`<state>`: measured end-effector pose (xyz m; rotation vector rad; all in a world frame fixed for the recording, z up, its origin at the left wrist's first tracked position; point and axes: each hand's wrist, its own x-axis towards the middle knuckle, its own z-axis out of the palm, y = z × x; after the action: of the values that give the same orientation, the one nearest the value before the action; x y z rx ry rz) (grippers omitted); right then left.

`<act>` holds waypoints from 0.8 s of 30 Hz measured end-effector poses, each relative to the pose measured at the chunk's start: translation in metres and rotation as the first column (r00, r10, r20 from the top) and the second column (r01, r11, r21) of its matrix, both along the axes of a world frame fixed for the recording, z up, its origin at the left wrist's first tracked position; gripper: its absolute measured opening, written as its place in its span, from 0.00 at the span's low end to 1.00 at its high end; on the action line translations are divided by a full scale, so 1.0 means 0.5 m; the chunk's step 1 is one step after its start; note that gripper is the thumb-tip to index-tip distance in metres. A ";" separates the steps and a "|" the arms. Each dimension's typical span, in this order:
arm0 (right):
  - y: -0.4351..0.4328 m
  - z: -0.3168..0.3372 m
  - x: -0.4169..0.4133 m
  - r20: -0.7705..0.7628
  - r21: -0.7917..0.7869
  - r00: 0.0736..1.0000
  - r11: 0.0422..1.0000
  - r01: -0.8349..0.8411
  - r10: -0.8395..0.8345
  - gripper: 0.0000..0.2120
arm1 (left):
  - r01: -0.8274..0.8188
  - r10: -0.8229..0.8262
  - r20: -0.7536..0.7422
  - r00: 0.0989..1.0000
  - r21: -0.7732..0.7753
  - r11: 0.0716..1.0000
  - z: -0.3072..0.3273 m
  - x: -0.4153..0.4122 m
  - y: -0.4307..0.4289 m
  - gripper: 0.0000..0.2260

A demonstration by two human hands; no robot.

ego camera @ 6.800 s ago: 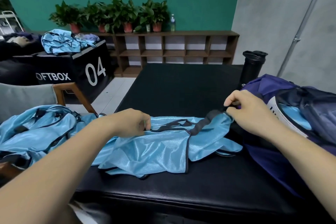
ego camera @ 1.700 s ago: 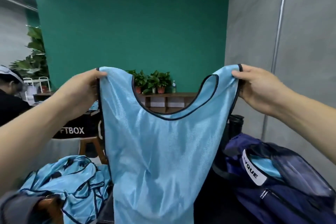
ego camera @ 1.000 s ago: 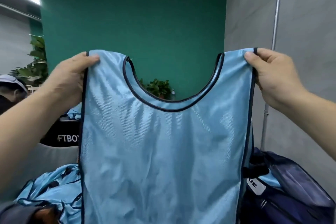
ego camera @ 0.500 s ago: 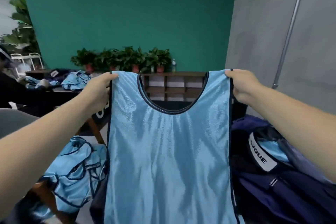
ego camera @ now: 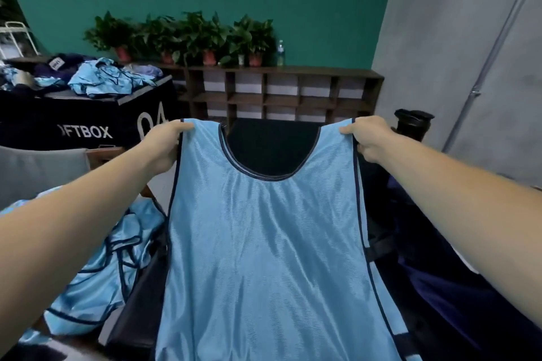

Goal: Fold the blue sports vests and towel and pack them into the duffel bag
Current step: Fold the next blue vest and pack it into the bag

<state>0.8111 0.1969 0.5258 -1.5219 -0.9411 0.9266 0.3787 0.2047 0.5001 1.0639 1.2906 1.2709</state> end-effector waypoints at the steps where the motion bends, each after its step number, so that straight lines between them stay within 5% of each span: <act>1: 0.021 -0.022 0.002 0.016 -0.023 1.000 1.000 0.015 -0.015 0.08 | -0.007 0.007 -0.006 1.000 -0.017 1.000 -0.022 -0.002 0.015 0.13; 14: 0.188 -0.223 0.003 0.135 -0.184 0.987 0.977 0.106 -0.082 0.12 | -0.031 0.017 -0.087 0.996 -0.161 0.986 -0.193 0.010 0.155 0.11; 19: 0.211 -0.252 0.016 0.023 -0.222 0.999 0.974 0.048 -0.044 0.16 | 0.005 -0.016 -0.060 0.998 -0.180 0.984 -0.212 0.013 0.195 0.15; 24: 0.233 -0.279 0.033 0.122 -0.333 0.990 0.943 -0.022 0.066 0.13 | 0.029 -0.055 -0.111 0.992 -0.221 0.975 -0.239 0.020 0.220 0.12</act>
<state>0.8277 0.3134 0.3864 -1.8721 -0.9502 1.0670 0.3887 0.3145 0.3807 1.0130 1.4521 1.0200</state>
